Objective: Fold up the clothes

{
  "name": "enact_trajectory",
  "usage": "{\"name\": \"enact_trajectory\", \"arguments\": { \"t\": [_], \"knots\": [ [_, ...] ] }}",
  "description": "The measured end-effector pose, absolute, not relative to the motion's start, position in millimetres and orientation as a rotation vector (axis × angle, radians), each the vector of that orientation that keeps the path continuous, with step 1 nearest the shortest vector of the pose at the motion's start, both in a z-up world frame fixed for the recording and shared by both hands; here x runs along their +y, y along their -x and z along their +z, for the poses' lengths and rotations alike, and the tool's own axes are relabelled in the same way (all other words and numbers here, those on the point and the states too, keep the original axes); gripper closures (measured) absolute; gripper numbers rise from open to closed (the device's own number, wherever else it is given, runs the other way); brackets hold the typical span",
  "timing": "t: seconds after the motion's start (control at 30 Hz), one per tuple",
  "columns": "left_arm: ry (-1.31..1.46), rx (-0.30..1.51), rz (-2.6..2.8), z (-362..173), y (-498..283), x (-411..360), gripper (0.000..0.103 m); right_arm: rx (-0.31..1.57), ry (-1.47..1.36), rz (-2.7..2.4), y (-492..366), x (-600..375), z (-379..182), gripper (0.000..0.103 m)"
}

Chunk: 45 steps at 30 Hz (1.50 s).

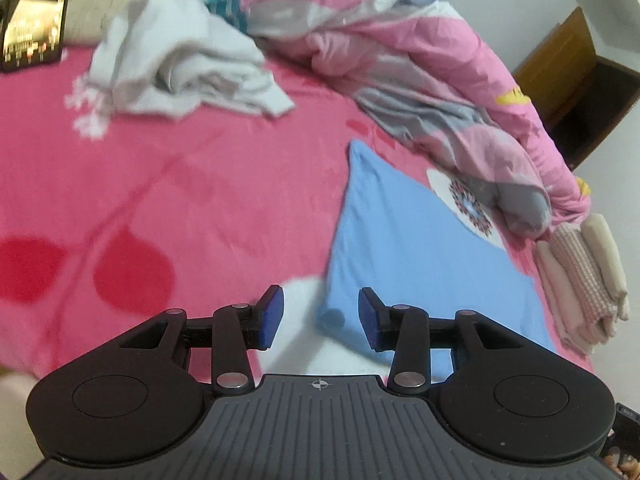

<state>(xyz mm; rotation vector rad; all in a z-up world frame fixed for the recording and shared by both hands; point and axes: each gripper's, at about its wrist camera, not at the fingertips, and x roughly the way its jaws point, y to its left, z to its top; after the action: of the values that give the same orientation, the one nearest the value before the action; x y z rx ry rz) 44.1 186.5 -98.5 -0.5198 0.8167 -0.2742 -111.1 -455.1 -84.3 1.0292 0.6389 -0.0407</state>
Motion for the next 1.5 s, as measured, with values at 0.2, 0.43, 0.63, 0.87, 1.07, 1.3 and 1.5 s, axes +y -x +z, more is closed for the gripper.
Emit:
{"name": "enact_trajectory", "arguments": {
  "t": [0.2,0.43,0.63,0.87,1.07,1.3,1.5],
  "knots": [
    [0.385,0.774,-0.224,-109.3,-40.0,171.4,0.062,0.582,-0.779,0.005,107.2,-445.1,-70.3,0.073],
    [0.341,0.771,-0.199,-110.3,-38.1,165.5,0.062,0.683,-0.182,0.224,89.0,-418.7,-56.1,0.072],
    [0.269,0.767,-0.164,-109.8,-38.7,152.8,0.062,0.725,-0.02,0.343,74.5,-409.6,-66.4,0.072],
    [0.231,0.768,-0.15,-109.0,-39.1,148.8,0.062,0.68,0.044,0.419,82.0,-411.9,-67.8,0.095],
    [0.212,0.768,-0.147,-108.4,-39.7,146.4,0.062,0.562,0.17,0.428,97.4,-412.6,-48.4,0.098],
    [0.211,0.766,-0.153,-108.5,-39.5,147.3,0.062,0.632,0.32,0.381,96.3,-402.2,-64.8,0.1],
    [0.235,0.758,-0.185,-109.2,-38.7,152.6,0.062,0.633,0.265,0.251,109.7,-412.8,-61.0,0.099]
  ]
}}
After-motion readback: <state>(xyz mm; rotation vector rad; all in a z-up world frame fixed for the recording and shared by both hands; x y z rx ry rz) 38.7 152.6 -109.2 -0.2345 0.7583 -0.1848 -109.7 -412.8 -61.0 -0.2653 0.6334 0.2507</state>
